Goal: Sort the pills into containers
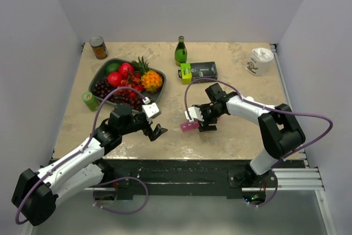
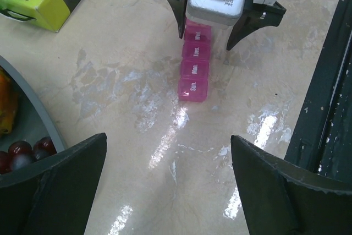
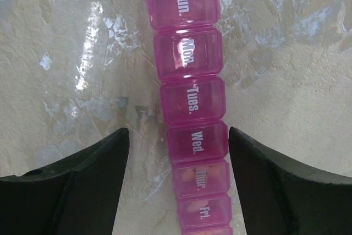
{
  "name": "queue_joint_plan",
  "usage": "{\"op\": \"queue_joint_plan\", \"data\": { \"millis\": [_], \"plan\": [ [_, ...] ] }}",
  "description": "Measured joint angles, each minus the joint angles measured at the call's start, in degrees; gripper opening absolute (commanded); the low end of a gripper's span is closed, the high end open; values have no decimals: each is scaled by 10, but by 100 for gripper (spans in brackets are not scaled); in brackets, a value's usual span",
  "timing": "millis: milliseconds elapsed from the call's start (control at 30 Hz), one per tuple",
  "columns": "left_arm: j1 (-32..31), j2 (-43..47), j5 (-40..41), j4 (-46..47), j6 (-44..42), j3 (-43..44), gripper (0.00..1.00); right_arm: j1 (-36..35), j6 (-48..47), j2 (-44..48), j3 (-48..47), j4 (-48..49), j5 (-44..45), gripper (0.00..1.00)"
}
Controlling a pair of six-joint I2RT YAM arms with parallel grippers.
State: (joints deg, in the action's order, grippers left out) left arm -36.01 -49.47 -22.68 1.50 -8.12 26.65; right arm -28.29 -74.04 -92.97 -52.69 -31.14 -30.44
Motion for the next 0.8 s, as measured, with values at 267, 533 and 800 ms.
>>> {"op": "queue_joint_plan", "data": {
  "millis": [267,533,800],
  "plan": [
    [3,0,2,-1,0,0,99,-2,2,-14,-9,4,17,52],
    [4,0,-19,6,0,0,98,-3,16,-20,-21,3,26,22],
    [0,11,-85,87,6,-38,97,-8,52,23,-21,-22,-13,17]
  ]
}}
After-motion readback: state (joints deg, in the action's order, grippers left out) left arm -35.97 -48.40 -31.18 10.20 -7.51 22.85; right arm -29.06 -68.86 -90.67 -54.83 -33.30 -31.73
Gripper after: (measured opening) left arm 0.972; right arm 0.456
